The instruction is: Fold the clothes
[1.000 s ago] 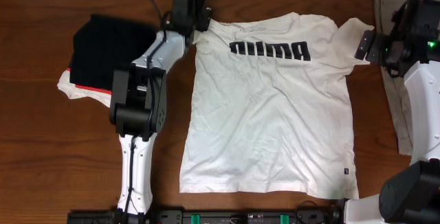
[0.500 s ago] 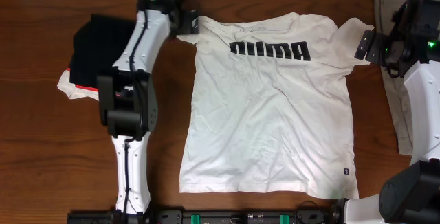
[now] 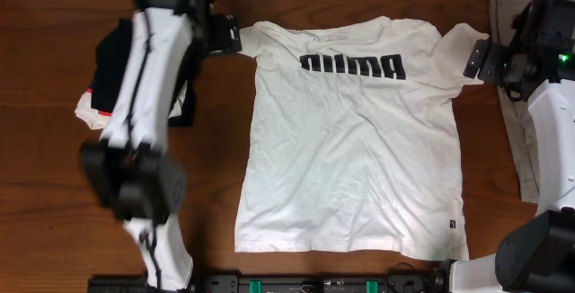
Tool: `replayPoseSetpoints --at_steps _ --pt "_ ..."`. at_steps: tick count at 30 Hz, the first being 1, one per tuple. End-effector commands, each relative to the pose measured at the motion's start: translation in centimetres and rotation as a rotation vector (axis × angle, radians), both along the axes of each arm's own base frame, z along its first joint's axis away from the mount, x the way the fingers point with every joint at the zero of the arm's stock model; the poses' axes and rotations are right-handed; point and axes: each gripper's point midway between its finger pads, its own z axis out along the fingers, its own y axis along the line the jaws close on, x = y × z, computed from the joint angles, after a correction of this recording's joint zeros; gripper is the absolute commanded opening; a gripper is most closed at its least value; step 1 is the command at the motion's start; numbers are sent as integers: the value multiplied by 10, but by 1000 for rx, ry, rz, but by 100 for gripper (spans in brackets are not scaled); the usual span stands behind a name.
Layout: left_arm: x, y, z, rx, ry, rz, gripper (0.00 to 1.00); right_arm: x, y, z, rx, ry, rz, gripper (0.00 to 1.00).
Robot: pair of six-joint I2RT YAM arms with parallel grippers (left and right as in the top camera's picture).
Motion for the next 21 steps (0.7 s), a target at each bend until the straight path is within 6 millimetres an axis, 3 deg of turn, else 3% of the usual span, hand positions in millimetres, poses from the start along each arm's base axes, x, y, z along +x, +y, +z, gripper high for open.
replayPoseSetpoints --at_steps 1,5,10,14,16,18,20,21 --pt "-26 1 51 -39 -78 66 99 -1 -2 3 0 -9 -18 99" --pt "-57 0 76 -40 -85 53 98 -1 -2 3 0 -9 -18 99" --pt "-92 6 71 -16 31 47 98 13 5 11 36 -76 10 99" --pt "-109 8 59 0 120 48 98 11 68 11 312 -85 246 99" --pt "-112 10 53 9 142 42 98 -8 105 11 437 -48 457 99" --pt "-113 10 50 14 152 43 98 -26 115 3 507 30 448 98" --pt "-114 10 47 16 163 43 98 -50 110 -13 494 162 374 75" --pt "-115 11 46 17 169 44 98 -68 104 -26 471 260 306 58"
